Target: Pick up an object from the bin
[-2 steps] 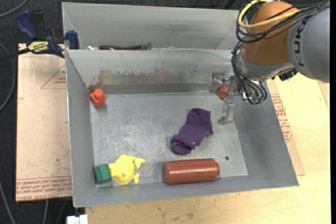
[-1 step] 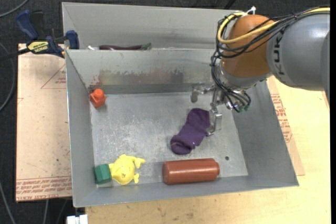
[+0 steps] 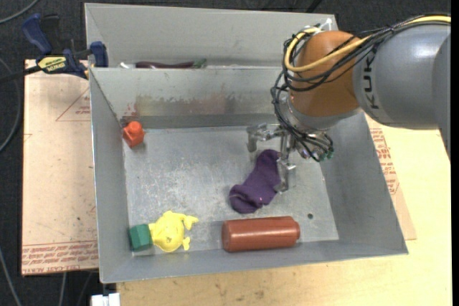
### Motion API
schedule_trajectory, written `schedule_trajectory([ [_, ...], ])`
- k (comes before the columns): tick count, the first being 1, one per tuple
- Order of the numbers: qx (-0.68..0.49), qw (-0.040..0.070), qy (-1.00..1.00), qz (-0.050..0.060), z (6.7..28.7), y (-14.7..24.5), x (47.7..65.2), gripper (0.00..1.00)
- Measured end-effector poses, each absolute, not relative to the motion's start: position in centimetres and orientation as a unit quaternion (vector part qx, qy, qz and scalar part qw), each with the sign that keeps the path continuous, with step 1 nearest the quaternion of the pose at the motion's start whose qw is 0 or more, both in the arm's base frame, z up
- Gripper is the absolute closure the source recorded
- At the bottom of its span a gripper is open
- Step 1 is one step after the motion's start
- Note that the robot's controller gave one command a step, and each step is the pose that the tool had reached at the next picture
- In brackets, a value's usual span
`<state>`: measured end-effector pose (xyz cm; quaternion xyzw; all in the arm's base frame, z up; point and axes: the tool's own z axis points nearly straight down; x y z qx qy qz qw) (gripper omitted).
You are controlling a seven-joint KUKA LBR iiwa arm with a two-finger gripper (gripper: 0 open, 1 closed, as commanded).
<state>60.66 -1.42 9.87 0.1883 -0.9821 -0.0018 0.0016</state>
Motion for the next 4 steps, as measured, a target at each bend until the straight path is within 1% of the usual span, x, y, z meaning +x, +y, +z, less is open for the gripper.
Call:
schedule_trajectory([
  [1, 0.206, -0.007, -0.979, 0.001, 10.2, -0.3, 62.0, 0.00],
  [2, 0.258, -0.001, -0.966, -0.002, 7.3, 0.9, 61.2, 0.00],
  [3, 0.296, -0.009, -0.955, 0.001, 6.7, 1.2, 61.6, 1.00],
  [4, 0.301, -0.009, -0.954, 0.001, 6.8, 1.2, 61.6, 1.00],
])
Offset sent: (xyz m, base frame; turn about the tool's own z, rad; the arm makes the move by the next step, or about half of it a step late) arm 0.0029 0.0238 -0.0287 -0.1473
